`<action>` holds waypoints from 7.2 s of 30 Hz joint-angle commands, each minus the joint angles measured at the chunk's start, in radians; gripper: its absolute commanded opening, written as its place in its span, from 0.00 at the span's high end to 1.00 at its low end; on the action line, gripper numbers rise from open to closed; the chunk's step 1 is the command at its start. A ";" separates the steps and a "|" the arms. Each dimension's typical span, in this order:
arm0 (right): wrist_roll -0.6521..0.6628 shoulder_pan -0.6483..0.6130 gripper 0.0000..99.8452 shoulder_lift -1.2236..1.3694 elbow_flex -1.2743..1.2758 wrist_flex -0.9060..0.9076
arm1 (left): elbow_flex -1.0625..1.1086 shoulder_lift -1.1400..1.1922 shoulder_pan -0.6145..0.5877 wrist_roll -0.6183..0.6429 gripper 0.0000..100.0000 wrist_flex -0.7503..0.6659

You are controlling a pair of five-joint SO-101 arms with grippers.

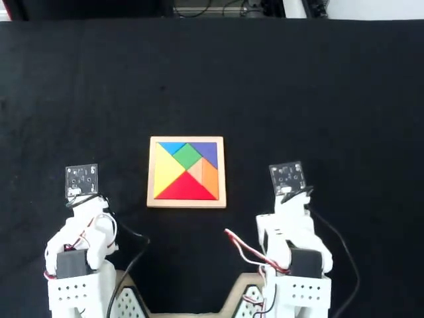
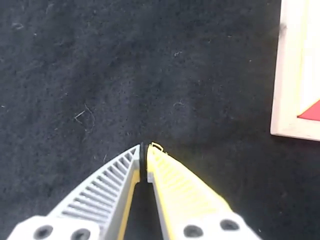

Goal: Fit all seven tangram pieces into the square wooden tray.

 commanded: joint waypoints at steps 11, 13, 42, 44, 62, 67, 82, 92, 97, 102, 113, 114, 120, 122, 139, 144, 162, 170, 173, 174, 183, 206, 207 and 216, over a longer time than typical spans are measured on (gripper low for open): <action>-0.005 -0.178 0.88 -0.068 0.001 -0.002 | 0.019 -0.005 0.016 0.009 0.97 -0.021; -0.005 -0.178 0.93 -0.068 0.001 -0.002 | 0.019 -0.005 0.013 0.009 0.97 -0.021; 0.003 0.009 0.99 -0.068 0.001 -0.002 | 0.019 -0.005 0.015 0.009 0.97 -0.021; 0.003 -0.023 0.99 -0.068 0.001 -0.002 | 0.019 -0.005 0.015 0.009 0.97 -0.021; 0.003 -0.034 0.99 -0.068 0.001 -0.002 | 0.019 -0.005 0.010 0.008 0.97 -0.021; -0.003 -0.032 0.99 -0.068 0.001 -0.002 | 0.019 -0.005 0.008 0.008 0.97 -0.021; -0.005 -0.032 0.99 -0.068 0.001 -0.002 | 0.019 -0.005 0.008 0.008 0.97 -0.021; -0.005 -0.032 0.99 -0.068 0.001 -0.002 | 0.019 -0.005 0.008 0.009 0.97 -0.021; -0.005 -0.032 0.99 -0.068 0.001 -0.002 | 0.019 -0.005 0.008 0.009 0.97 -0.021; -0.005 -0.032 0.99 -0.068 0.001 -0.002 | 0.019 -0.005 0.015 0.006 0.97 -0.021; -0.005 -0.032 0.99 -0.068 0.001 -0.002 | 0.019 -0.005 0.015 0.009 0.97 -0.021; -0.005 -0.032 0.99 -0.068 0.001 -0.002 | 0.019 -0.005 0.015 0.009 0.97 -0.021; -0.005 -0.032 0.99 -0.068 0.001 -0.002 | 0.019 -0.005 0.015 0.009 0.97 -0.021; -0.005 -0.032 0.99 -0.068 0.001 -0.002 | 0.019 -0.005 0.015 0.009 0.97 -0.021; -0.005 -0.032 0.99 -0.068 0.001 -0.002 | 0.019 -0.005 0.015 0.009 0.97 -0.021; -0.005 -0.032 0.99 -0.068 0.001 -0.002 | 0.019 -0.005 0.015 0.009 0.97 -0.021; -0.005 -0.032 0.99 -0.068 0.001 -0.002 | 0.019 -0.005 0.015 0.009 0.97 -0.021; -0.005 -0.032 0.99 -0.068 0.001 -0.002 | 0.019 -0.005 0.015 0.009 0.97 -0.021; -0.005 -0.032 0.99 -0.068 0.001 -0.002 | 0.019 -0.005 0.015 0.009 0.97 -0.021; -0.005 -0.032 0.99 -0.068 0.001 -0.002 | 0.019 -0.005 0.015 0.009 0.97 -0.021; -0.005 -0.032 0.99 -0.068 0.001 -0.002 | 0.019 -0.005 0.015 0.009 0.97 -0.021; -0.005 -0.032 0.99 -0.068 0.001 -0.002 | 0.019 -0.005 0.015 0.009 0.97 -0.021; -0.005 -0.032 0.99 -0.068 0.001 -0.002 | 0.019 -0.005 0.015 0.009 0.97 -0.021; -0.005 -0.032 0.99 -0.068 0.001 -0.002 | 0.019 -0.005 0.015 0.009 0.97 -0.021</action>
